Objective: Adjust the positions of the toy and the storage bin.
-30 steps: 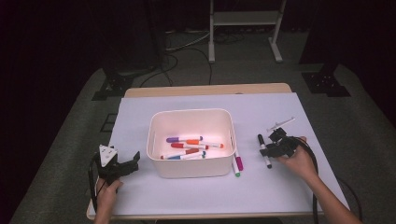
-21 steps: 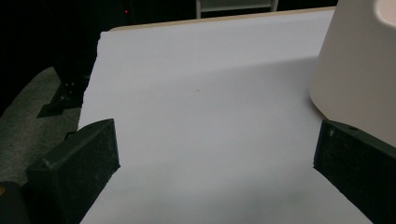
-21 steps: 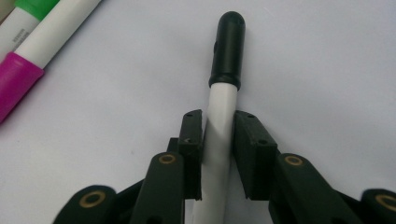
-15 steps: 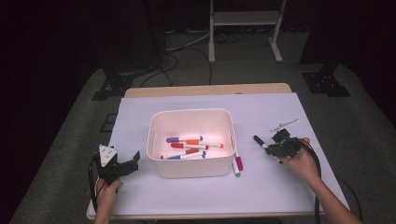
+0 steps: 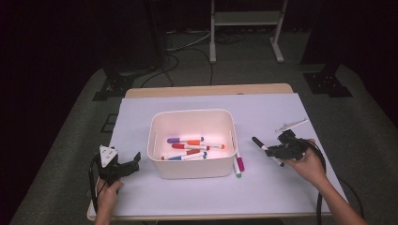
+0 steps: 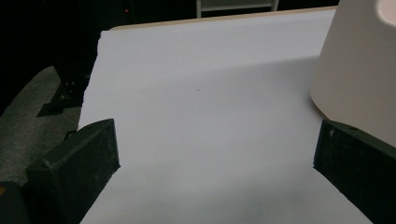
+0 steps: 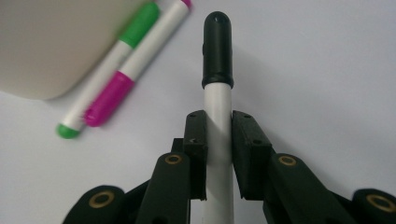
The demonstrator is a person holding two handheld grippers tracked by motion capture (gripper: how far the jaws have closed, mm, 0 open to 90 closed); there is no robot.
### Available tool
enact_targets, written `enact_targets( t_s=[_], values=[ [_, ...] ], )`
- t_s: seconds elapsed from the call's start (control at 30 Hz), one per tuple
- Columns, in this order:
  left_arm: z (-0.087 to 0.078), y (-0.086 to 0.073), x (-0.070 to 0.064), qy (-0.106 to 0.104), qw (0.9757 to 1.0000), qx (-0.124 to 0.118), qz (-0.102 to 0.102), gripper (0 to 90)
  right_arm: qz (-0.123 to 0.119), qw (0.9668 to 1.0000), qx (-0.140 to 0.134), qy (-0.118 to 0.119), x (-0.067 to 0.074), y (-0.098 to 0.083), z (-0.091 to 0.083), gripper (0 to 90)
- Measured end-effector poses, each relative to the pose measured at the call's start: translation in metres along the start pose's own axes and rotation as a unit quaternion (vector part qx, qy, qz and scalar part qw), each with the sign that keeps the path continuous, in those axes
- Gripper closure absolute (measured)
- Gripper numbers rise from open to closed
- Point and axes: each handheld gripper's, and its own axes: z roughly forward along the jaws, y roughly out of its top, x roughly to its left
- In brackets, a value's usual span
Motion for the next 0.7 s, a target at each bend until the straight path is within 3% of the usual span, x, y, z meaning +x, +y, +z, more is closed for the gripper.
enact_targets(
  t_s=[0.37,0.5,0.7],
  values=[
    [0.0,0.0,0.0,0.0,1.0,0.0,0.0,0.0,-0.006,0.9987,-0.036,0.037,0.017,0.017,-0.042,76.0],
    [0.0,0.0,0.0,0.0,1.0,0.0,0.0,0.0,-0.029,0.9966,-0.055,0.055,0.034,0.032,-0.066,76.0],
    [0.0,0.0,0.0,0.0,1.0,0.0,0.0,0.0,-0.059,0.9933,-0.066,0.074,0.055,0.054,-0.085,76.0]
  ],
)
